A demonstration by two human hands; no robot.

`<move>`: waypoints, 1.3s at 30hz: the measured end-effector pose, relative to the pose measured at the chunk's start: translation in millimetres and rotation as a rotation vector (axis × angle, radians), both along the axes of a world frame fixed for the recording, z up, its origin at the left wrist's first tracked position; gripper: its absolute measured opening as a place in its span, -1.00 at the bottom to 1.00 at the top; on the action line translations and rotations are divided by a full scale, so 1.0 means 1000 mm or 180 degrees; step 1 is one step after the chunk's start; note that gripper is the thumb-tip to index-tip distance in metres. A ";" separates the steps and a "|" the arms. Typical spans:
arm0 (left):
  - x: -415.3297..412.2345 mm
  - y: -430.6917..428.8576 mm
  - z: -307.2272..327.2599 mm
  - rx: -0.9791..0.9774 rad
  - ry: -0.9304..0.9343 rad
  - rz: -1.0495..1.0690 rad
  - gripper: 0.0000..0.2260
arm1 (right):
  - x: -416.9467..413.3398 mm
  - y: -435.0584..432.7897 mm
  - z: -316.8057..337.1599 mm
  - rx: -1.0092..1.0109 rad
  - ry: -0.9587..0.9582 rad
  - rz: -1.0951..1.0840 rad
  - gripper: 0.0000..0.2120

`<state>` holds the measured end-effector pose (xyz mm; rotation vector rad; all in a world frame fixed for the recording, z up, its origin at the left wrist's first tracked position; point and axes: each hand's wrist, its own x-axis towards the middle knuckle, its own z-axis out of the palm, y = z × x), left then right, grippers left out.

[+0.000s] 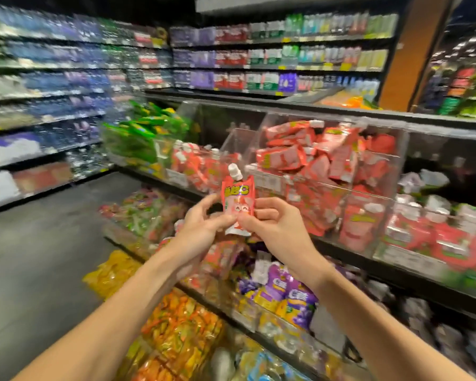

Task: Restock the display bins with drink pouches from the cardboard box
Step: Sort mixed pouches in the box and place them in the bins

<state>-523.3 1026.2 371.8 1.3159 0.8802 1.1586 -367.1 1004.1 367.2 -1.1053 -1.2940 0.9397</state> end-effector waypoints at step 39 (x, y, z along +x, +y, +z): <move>-0.086 0.384 0.083 0.3166 0.2950 -0.0462 -0.88 | -0.130 0.306 0.093 -0.0756 -0.2390 -0.2096 -0.92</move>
